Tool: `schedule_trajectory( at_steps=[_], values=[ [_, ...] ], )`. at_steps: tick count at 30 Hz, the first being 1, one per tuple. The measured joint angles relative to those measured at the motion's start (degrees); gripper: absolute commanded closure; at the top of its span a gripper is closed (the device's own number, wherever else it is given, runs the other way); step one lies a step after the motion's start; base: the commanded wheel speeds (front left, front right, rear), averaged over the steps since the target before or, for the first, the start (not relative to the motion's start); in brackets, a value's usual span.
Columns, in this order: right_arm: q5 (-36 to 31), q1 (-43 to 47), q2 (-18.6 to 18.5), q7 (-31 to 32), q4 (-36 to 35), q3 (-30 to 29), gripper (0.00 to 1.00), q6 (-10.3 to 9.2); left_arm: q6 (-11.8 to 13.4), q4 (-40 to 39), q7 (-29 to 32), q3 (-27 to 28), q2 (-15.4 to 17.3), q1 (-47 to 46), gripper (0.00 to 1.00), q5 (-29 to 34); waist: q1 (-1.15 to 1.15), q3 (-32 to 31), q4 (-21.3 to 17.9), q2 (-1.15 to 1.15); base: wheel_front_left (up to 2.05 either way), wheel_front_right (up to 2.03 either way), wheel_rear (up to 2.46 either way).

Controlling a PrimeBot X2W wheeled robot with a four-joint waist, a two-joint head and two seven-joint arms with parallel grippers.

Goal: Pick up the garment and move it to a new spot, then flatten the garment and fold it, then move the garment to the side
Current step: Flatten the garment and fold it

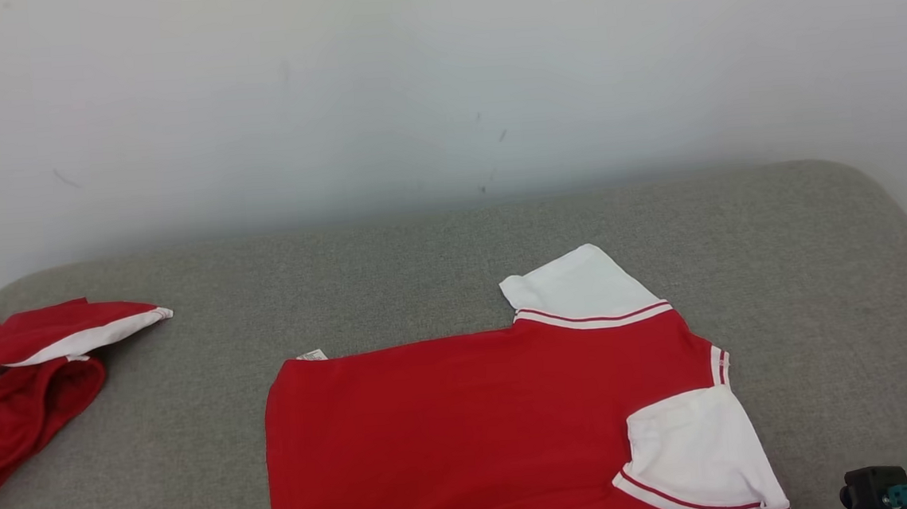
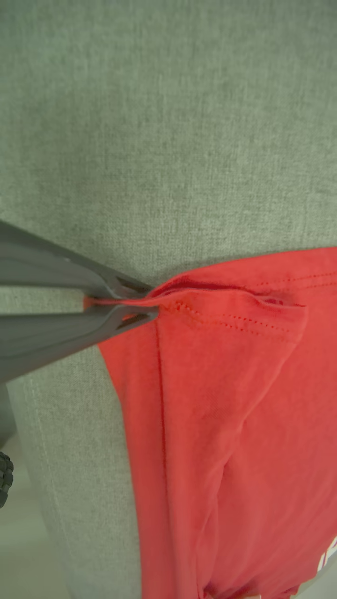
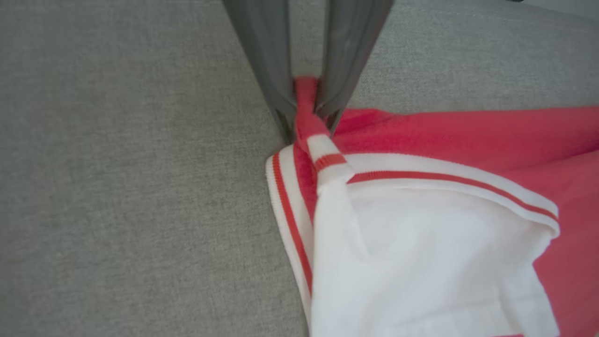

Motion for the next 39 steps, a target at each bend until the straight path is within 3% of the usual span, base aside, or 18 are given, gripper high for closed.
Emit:
schedule_trajectory(
  at_steps=[4,5,6,7,17,22,29,39],
  values=[
    [0.03,0.39,-0.19,0.05,-1.3,0.02,1.0,-0.98,0.48,-1.19,0.87,0.03,0.19,0.62,1.0,0.04,0.0,0.26,0.0,0.0,0.0,0.0,0.0],
    [0.14,0.69,-0.38,0.05,-2.35,-0.32,0.0,-1.26,0.89,-2.2,1.07,0.36,0.24,0.76,0.55,-0.12,0.0,0.33,0.0,0.0,0.0,0.0,0.0],
    [0.15,0.9,-0.46,0.05,-2.76,-0.47,0.0,-1.54,0.89,-2.74,1.05,0.83,0.21,0.85,0.02,-0.44,0.0,0.35,-0.01,0.0,0.0,0.0,0.0],
    [0.15,1.3,-0.75,0.01,-3.41,-0.6,0.0,-1.69,0.94,-3.5,1.04,1.27,0.25,1.01,0.0,-0.76,0.0,0.35,-0.01,0.0,0.0,0.0,0.0],
    [3.99,3.94,-3.83,-1.9,-14.49,-5.27,0.0,-1.7,1.48,-15.26,-0.7,5.44,1.09,4.04,0.0,-4.34,0.0,0.29,-0.41,0.0,0.0,0.0,0.0],
    [2.91,3.59,-4.7,-5.19,-18.83,-6.93,0.0,-3.53,4.42,-19.05,-4.81,7.55,1.98,3.92,0.0,-2.04,0.0,0.48,-0.73,0.0,0.0,0.0,0.0],
    [-0.43,2.74,-4.98,-7.79,-21.72,-6.82,0.0,-6.33,5.99,-20.11,-7.3,6.87,2.15,1.41,0.0,2.1,0.0,1.53,-0.52,0.0,0.0,0.0,0.0],
    [-1.66,-2.15,-4.88,-6.95,-22.88,-5.97,0.0,-7.76,5.36,-16.94,-5.75,5.24,1.89,-5.81,0.0,2.49,0.0,3.59,0.79,0.0,0.0,0.0,0.0]
  ],
)
